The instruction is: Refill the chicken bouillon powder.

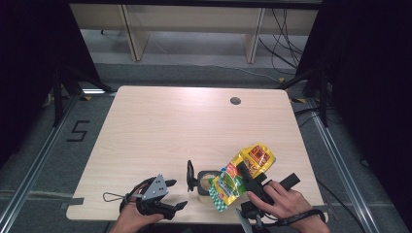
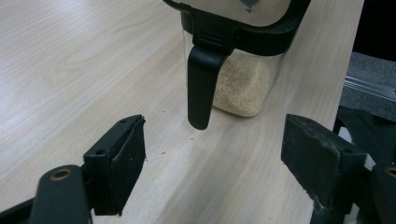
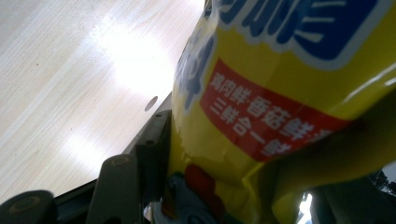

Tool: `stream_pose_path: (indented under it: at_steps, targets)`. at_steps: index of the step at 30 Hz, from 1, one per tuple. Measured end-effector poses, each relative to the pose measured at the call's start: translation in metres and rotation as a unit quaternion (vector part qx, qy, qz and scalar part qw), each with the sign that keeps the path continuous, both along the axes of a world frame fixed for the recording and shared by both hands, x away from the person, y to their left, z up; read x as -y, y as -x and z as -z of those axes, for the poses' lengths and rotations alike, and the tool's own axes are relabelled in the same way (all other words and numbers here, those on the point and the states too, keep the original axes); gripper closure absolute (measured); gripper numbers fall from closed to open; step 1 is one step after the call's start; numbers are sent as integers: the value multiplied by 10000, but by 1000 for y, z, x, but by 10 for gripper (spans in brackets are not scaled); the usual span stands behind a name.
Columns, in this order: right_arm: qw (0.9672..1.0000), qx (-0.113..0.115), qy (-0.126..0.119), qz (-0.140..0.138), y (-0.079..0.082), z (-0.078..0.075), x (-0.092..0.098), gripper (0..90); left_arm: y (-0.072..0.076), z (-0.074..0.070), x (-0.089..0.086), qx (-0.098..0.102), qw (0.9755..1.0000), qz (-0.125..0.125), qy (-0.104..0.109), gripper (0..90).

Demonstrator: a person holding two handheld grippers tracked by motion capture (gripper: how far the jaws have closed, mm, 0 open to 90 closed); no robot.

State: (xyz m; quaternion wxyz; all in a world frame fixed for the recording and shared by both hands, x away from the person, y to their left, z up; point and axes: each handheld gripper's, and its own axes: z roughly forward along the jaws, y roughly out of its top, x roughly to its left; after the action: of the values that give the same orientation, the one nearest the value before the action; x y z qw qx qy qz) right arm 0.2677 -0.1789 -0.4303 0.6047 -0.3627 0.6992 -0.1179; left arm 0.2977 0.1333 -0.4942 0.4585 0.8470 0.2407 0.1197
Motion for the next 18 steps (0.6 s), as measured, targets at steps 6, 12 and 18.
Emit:
stream_pose_path:
  at_steps: [6,12,18]
  targets:
    - [10000,35,-22,-35,0,0,0,473,0,0,0,-11,10000,-4,31,215]
    - [10000,-25,-44,20,-1,-1,1,473,0,0,0,17,10000,20,20,215]
    - [10000,9,-39,2,0,-1,2,473,0,0,0,-10,10000,-9,35,215]
